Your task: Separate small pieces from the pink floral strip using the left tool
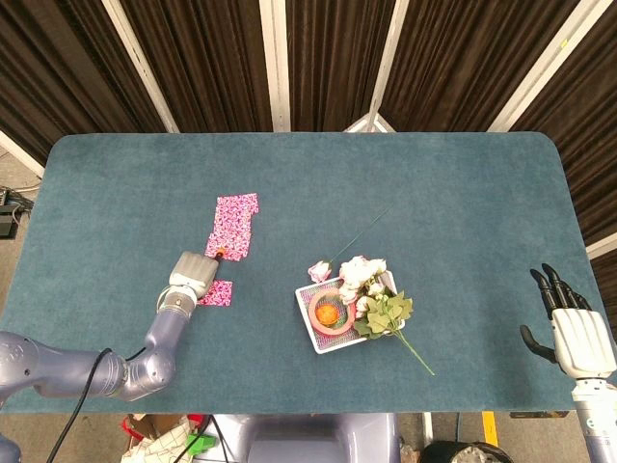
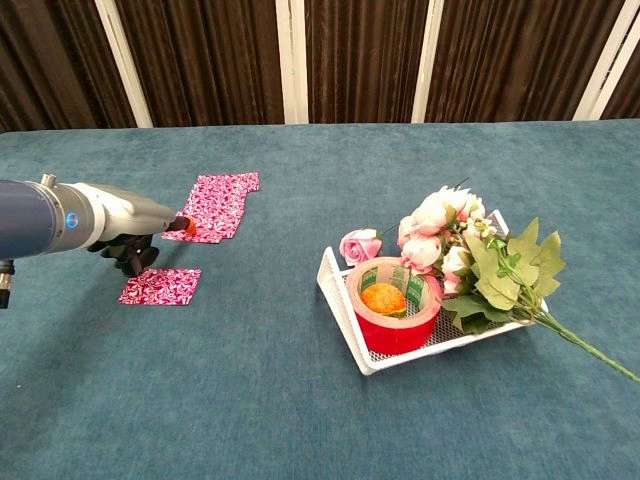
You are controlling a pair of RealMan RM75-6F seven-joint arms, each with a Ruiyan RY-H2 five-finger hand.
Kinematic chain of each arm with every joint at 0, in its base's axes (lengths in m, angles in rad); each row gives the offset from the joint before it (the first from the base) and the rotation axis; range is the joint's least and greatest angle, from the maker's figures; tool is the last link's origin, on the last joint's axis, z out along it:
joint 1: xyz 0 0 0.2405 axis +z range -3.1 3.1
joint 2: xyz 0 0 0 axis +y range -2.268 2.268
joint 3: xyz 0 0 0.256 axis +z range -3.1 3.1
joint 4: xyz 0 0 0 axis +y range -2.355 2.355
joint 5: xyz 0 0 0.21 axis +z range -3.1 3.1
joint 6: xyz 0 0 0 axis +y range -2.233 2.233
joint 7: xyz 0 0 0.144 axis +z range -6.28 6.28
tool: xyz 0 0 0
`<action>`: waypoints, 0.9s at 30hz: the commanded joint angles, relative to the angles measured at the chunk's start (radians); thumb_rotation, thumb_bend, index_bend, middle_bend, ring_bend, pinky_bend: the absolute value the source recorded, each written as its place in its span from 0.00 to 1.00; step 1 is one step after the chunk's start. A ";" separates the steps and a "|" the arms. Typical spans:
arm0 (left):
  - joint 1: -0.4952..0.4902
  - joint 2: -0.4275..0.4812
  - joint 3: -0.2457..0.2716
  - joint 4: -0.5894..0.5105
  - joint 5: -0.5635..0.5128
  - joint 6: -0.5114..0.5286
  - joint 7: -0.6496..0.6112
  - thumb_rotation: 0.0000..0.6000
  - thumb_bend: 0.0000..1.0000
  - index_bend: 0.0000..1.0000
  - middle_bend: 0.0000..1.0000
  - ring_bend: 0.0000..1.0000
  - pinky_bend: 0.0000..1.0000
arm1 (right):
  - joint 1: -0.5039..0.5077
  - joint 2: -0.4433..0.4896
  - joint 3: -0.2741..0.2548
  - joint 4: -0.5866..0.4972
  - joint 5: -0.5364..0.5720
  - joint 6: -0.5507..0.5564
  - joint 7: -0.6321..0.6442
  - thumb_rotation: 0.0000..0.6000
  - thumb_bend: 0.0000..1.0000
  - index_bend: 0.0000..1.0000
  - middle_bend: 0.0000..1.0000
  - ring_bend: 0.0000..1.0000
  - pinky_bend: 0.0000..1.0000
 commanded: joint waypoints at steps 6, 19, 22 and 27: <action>0.010 0.034 0.029 -0.020 -0.066 0.033 0.046 1.00 0.99 0.00 0.81 0.77 0.74 | -0.002 0.003 -0.002 -0.001 -0.007 0.005 0.007 1.00 0.37 0.00 0.05 0.15 0.26; 0.069 0.098 0.085 -0.015 -0.054 0.027 0.047 1.00 0.99 0.00 0.81 0.77 0.74 | -0.001 0.004 -0.004 -0.004 -0.012 0.004 0.008 1.00 0.37 0.00 0.05 0.15 0.26; 0.080 0.114 0.091 -0.014 -0.041 0.032 0.040 1.00 0.99 0.00 0.81 0.77 0.74 | -0.001 0.003 -0.004 -0.006 -0.013 0.004 0.004 1.00 0.37 0.00 0.05 0.15 0.26; 0.099 0.150 0.074 -0.045 0.026 0.026 -0.005 1.00 0.99 0.00 0.81 0.77 0.74 | 0.003 -0.001 -0.006 -0.010 -0.011 -0.005 -0.011 1.00 0.37 0.00 0.05 0.15 0.26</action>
